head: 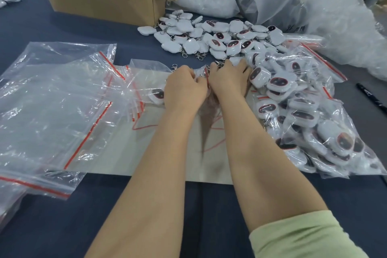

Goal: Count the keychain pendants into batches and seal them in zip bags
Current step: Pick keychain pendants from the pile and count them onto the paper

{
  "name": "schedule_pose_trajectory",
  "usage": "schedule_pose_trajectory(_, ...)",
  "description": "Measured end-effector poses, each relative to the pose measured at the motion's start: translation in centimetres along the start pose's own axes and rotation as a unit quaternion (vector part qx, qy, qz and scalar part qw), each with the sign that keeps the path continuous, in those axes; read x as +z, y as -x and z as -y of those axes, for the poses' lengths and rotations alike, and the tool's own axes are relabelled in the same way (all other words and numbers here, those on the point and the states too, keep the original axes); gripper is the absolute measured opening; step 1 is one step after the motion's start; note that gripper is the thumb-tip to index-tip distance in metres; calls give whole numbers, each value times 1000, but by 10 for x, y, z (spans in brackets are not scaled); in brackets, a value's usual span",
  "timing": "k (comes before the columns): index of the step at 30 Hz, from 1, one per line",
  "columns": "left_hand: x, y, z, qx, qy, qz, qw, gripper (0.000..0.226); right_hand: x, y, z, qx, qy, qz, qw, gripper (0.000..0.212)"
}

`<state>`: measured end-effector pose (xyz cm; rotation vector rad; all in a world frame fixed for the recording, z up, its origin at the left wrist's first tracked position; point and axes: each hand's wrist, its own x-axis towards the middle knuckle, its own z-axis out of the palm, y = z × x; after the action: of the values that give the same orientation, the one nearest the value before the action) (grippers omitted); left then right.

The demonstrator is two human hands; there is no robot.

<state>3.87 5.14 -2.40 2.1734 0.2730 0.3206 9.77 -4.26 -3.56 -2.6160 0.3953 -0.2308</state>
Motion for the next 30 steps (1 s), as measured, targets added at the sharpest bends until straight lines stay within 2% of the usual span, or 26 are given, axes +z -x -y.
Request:
schedule_pose_trajectory(8, -1, 0, -1, -1, -5, 6, 1000, 10, -1, -4, 3, 19, -4, 25, 1000, 61)
schedule_pose_trajectory(12, -1, 1, 0, 3, -4, 2, 1000, 16, -4, 0, 2, 19, -62, -27, 998, 61)
schedule_pose_trajectory(17, 1, 0, 2, 4, -4, -4, 1000, 20, -9, 4, -1, -12, -150, -102, 983, 48)
schedule_pose_trajectory(19, 1, 0, 2, 3, -6, -5, 1000, 20, -9, 6, -3, -30, -126, -89, 988, 42)
schedule_pose_trajectory(21, 1, 0, 3, 3, -4, -4, 1000, 19, -9, 5, -3, -31, -78, -41, 996, 41)
schedule_pose_trajectory(25, 2, -1, 3, 1, -2, -2, 1000, 16, -8, -2, 3, -3, 17, 55, 998, 52)
schedule_pose_trajectory(27, 1, -2, 3, 0, -2, -4, 1000, 18, -7, -2, 5, 8, 27, 51, 998, 56)
schedule_pose_trajectory(30, 1, -1, 3, 1, 0, -8, 1000, 18, -4, 2, 3, 4, -24, -4, 1000, 56)
